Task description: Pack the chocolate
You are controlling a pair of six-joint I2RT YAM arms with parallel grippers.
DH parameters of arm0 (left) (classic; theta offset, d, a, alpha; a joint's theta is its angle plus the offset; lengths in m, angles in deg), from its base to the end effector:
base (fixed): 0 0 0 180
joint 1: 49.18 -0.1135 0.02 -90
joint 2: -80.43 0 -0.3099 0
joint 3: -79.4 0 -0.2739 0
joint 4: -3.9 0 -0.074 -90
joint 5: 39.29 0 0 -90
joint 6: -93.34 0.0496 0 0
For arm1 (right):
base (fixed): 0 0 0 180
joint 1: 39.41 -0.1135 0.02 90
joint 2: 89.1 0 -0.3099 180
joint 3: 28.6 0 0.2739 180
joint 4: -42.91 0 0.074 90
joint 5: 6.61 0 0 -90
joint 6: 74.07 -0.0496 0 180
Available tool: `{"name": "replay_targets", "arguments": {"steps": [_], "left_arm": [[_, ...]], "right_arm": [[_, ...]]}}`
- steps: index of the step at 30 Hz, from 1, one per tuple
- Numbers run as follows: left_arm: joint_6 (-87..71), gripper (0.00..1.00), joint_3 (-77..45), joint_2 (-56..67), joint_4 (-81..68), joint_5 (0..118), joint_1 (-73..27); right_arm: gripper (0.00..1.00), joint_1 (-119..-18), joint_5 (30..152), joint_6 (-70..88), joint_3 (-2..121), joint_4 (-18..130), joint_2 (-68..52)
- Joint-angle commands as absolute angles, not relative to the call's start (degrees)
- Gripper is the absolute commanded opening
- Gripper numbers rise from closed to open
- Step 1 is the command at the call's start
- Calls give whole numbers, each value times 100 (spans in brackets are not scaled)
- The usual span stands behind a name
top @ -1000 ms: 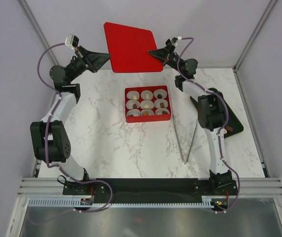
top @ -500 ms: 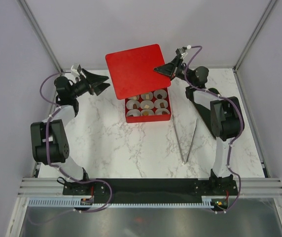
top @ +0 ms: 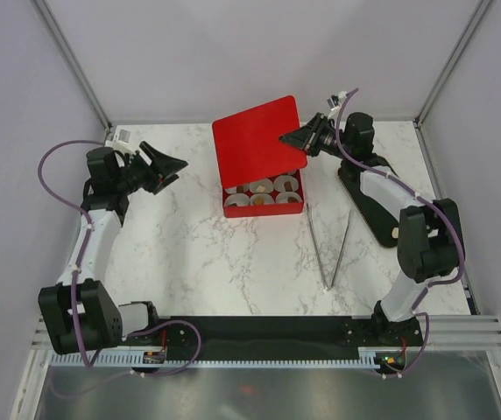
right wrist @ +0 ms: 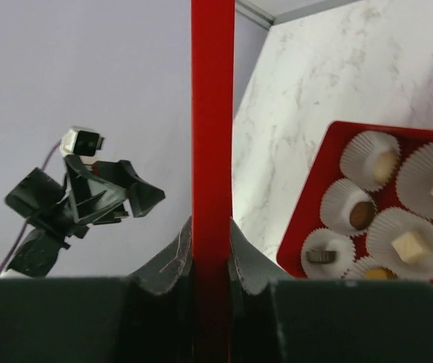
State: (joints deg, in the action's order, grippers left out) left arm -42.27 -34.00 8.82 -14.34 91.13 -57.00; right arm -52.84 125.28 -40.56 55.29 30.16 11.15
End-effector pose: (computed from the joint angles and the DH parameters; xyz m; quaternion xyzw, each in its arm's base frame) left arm 0.2994 0.0087 0.3395 -0.1825 0.7855 -0.4401 0.3950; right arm 0.4287 0.1364 0.3343 0.0223 0.7231 0.5799 0.3746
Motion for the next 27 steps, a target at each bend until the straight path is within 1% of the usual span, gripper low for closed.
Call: {"name": "replay_targets", "arguments": {"steps": [1, 3, 5, 7, 10, 12, 15, 19, 21, 24, 25, 26, 27], "left_arm": [[-3262, 75, -3512, 1328, -2133, 8665, -5727], [-3191, 77, -3592, 1398, -1923, 9075, -5718], [-3261, 83, -3723, 1407, -1677, 9620, -5709], [-3270, 86, -3776, 1390, -1413, 9868, -5648], [-3121, 86, -3785, 1293, -1281, 10027, -5543], [-3164, 86, -3785, 1135, -1123, 10185, -5499], [-3331, 86, -3794, 872, -902, 10344, -5323], [-3402, 83, -3724, 590, -647, 10230, -4990], [-3437, 82, -3689, 468, -577, 10107, -4980], [-3638, 77, -3627, 309, -323, 10229, -4980], [-3674, 72, -3592, 187, -287, 10273, -4806], [-3700, 70, -3496, 116, -287, 10282, -4795], [-3701, 65, -3443, 72, -287, 10274, -4769]], "right_arm": [[0, -5383, 12126, -3766, 5175, 3379, 592], [0, -5426, 12153, -3970, 5006, 3114, 503], [0, -5470, 12267, -4233, 4761, 2904, 372], [0, -5576, 12276, -4427, 4454, 2579, 231], [0, -5708, 12364, -4804, 4251, 2078, 187], [0, -5743, 12425, -5217, 4119, 1454, 178], [0, -5743, 12496, -5456, 3986, 1110, 160], [0, -5743, 12487, -5429, 3872, 1039, 134], [0, -5743, 12540, -5525, 3863, 908, 230], [0, -5726, 12671, -5596, 3793, 644, 353], [0, -5717, 12689, -5614, 3784, 591, 371], [0, -5717, 12733, -5597, 3775, 565, 397], [0, -5691, 12733, -5562, 3784, 599, 458]]}}
